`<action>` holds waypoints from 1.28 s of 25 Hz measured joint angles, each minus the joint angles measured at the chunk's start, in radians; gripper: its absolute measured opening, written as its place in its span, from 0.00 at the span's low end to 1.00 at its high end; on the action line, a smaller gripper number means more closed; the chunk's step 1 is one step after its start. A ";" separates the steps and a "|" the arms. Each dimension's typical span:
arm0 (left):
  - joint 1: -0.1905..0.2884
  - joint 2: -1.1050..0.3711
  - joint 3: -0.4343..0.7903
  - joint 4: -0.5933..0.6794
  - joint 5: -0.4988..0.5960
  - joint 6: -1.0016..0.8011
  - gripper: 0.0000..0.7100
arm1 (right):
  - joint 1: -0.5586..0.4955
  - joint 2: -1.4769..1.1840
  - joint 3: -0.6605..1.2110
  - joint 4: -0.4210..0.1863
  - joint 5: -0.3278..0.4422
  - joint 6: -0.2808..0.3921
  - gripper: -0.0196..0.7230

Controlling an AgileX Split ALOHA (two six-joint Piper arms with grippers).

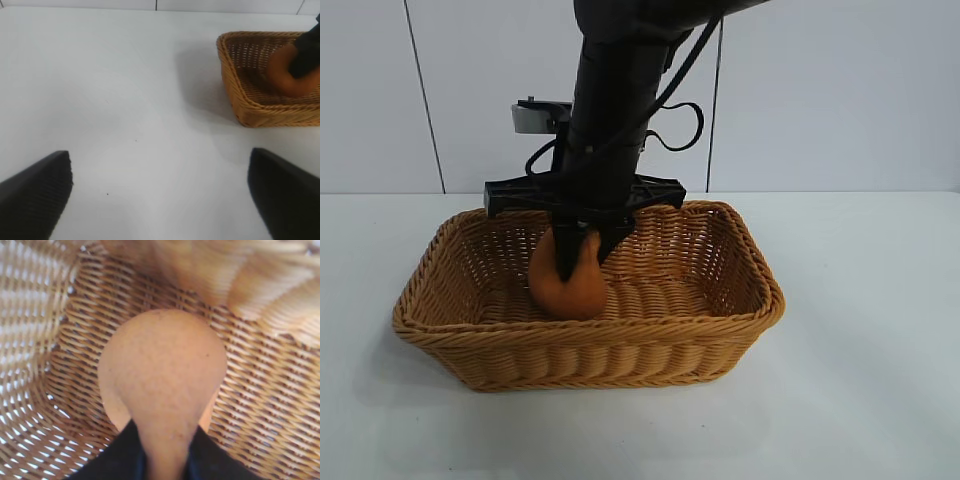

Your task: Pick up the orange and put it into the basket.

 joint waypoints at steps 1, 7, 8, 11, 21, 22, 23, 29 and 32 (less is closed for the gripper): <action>0.000 0.000 0.000 0.000 0.000 0.000 0.95 | 0.000 0.000 0.000 0.000 0.009 0.000 0.55; 0.000 0.000 0.000 0.000 0.000 0.000 0.95 | 0.000 -0.027 -0.015 -0.016 0.100 -0.002 0.92; 0.000 0.000 0.000 0.000 0.000 0.000 0.95 | 0.000 -0.035 -0.026 -0.031 0.118 -0.003 0.93; 0.000 0.000 0.000 0.000 0.000 0.000 0.95 | -0.008 -0.049 -0.102 -0.067 0.200 -0.004 0.94; 0.000 0.000 0.000 0.000 0.000 0.000 0.95 | -0.155 -0.077 -0.239 -0.064 0.231 0.007 0.94; 0.000 0.000 0.000 0.000 0.000 0.000 0.95 | -0.176 -0.077 -0.239 -0.066 0.232 0.001 0.94; 0.000 0.000 0.000 0.000 0.000 0.000 0.95 | -0.196 -0.077 -0.239 -0.077 0.233 -0.003 0.94; 0.000 0.000 0.000 0.000 0.000 0.000 0.95 | -0.373 -0.077 -0.239 -0.135 0.233 -0.020 0.94; 0.000 0.000 0.000 0.000 0.000 0.000 0.95 | -0.467 -0.077 -0.239 -0.148 0.234 -0.020 0.94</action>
